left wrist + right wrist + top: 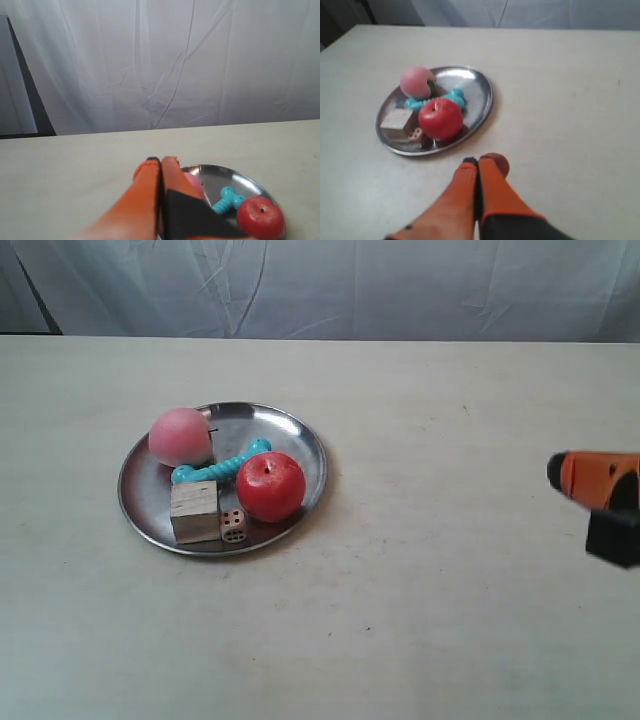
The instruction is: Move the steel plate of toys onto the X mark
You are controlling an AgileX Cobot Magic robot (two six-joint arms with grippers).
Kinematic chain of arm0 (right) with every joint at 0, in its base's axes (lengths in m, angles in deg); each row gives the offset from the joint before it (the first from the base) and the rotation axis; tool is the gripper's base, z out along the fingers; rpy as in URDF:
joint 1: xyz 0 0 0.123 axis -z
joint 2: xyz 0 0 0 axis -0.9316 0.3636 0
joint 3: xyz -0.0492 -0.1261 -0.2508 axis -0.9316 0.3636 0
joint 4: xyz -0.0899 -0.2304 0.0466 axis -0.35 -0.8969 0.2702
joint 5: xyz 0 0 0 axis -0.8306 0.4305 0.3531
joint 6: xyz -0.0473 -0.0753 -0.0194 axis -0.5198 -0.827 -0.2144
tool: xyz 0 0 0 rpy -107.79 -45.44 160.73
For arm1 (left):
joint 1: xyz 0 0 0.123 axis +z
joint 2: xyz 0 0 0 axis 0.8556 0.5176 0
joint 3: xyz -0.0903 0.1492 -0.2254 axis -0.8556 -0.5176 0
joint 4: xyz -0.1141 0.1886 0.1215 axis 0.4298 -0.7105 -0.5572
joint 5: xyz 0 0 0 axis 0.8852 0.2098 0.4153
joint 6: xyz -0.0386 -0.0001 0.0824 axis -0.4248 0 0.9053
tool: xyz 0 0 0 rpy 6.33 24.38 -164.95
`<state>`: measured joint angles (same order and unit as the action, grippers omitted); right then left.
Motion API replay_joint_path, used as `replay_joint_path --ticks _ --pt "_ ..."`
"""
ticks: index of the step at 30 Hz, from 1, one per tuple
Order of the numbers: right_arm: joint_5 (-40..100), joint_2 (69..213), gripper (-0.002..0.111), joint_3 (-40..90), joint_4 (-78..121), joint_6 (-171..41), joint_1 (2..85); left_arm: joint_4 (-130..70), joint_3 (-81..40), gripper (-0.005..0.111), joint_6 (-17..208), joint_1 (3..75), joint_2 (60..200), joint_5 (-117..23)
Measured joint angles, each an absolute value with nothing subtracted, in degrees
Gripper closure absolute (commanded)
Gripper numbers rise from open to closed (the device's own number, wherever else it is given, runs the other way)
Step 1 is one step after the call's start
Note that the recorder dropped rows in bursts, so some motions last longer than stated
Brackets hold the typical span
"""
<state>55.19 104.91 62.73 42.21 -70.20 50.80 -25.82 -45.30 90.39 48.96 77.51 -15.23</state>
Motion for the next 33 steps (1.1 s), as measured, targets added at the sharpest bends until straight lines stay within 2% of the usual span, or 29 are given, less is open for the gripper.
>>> replay_joint_path --ticks 10,19,26,30,33 --pt "64.02 100.59 0.108 65.27 38.85 -70.84 51.04 -25.82 -45.33 0.106 90.39 48.96 75.84 -13.51" --pt "64.01 84.27 0.108 65.33 27.90 -71.49 64.34 -25.82 -45.33 0.106 90.39 48.96 75.84 -13.38" --pt "64.10 71.81 0.108 65.75 24.08 -71.60 68.79 -25.82 -45.33 0.106 90.39 48.96 75.84 -13.38" --pt "62.28 69.79 0.108 69.96 23.82 -71.60 70.55 -25.82 -45.33 0.106 90.39 48.96 75.84 -13.38" --pt "55.32 69.76 0.108 78.68 24.48 -71.48 71.44 -25.82 -45.33 0.106 90.39 48.96 75.84 -13.38"
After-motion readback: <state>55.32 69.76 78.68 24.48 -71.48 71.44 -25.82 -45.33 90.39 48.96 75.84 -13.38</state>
